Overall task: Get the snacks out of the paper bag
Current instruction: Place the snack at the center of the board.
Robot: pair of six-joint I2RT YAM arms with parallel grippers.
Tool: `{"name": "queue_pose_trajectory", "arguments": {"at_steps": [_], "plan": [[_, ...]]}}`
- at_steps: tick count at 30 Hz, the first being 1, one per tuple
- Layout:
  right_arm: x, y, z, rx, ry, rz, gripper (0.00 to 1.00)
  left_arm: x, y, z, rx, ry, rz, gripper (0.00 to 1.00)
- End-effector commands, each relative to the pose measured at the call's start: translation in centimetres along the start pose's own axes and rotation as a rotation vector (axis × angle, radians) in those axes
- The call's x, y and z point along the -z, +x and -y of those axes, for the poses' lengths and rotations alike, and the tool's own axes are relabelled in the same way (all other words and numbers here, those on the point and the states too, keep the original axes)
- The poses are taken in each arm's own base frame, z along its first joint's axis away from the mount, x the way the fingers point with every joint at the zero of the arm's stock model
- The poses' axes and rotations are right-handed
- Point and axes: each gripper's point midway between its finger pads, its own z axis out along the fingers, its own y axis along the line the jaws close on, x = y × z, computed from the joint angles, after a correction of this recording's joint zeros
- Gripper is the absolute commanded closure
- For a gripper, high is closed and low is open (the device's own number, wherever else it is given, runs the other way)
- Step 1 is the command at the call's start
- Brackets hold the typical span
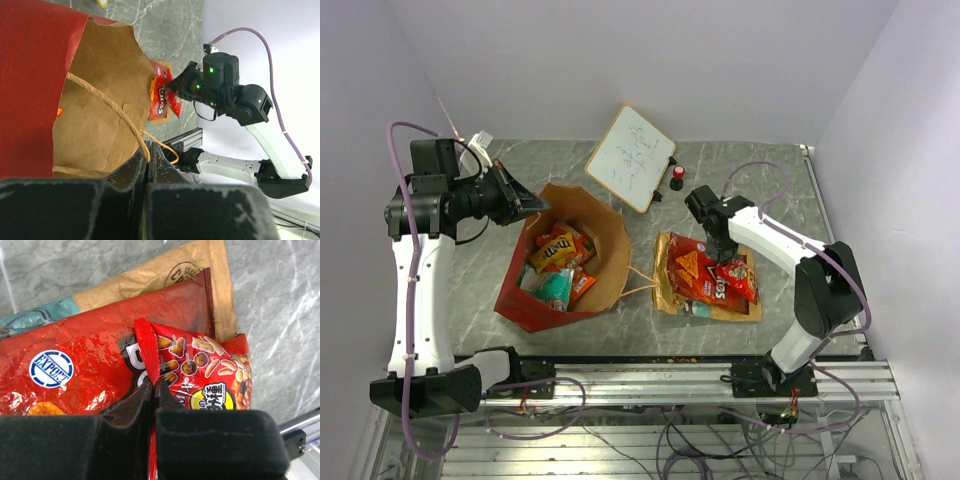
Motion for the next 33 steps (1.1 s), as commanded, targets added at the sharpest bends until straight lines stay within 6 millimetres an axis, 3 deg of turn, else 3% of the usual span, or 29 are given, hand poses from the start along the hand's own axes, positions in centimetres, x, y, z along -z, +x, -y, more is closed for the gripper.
{"name": "queue_pose_trajectory", "arguments": {"at_steps": [1, 4, 7, 14, 20, 26, 33], "plan": [[0.0, 0.8, -1.6, -0.024, -0.101, 0.008, 1.0, 0.8, -0.2, 1.5, -0.045, 0.043, 0.03, 0.93], [-0.3, 1.8, -0.8, 0.004, -0.092, 0.003, 1.0, 0.8, 0.0, 1.4, -0.035, 0.044, 0.033, 0.93], [0.0, 1.3, 0.3, 0.031, -0.061, 0.04, 1.0, 0.8, 0.0, 1.4, -0.027, 0.047, 0.036, 0.93], [3.1, -4.1, 1.1, 0.108, -0.073, 0.25, 1.0, 1.0, -0.1, 1.8, -0.025, 0.051, 0.039, 0.93], [4.0, -8.8, 1.2, 0.174, -0.015, 0.432, 1.0, 1.5, 0.1, 2.1, -0.033, 0.048, 0.039, 0.93], [2.9, -12.7, -0.4, 0.265, 0.079, 0.509, 1.0, 1.9, 0.6, 2.7, -0.082, 0.082, 0.027, 0.93], [0.5, -16.0, -4.1, 0.311, 0.09, 0.558, 1.0, 2.0, 1.7, 2.9, -0.123, 0.126, 0.03, 0.93]]}}
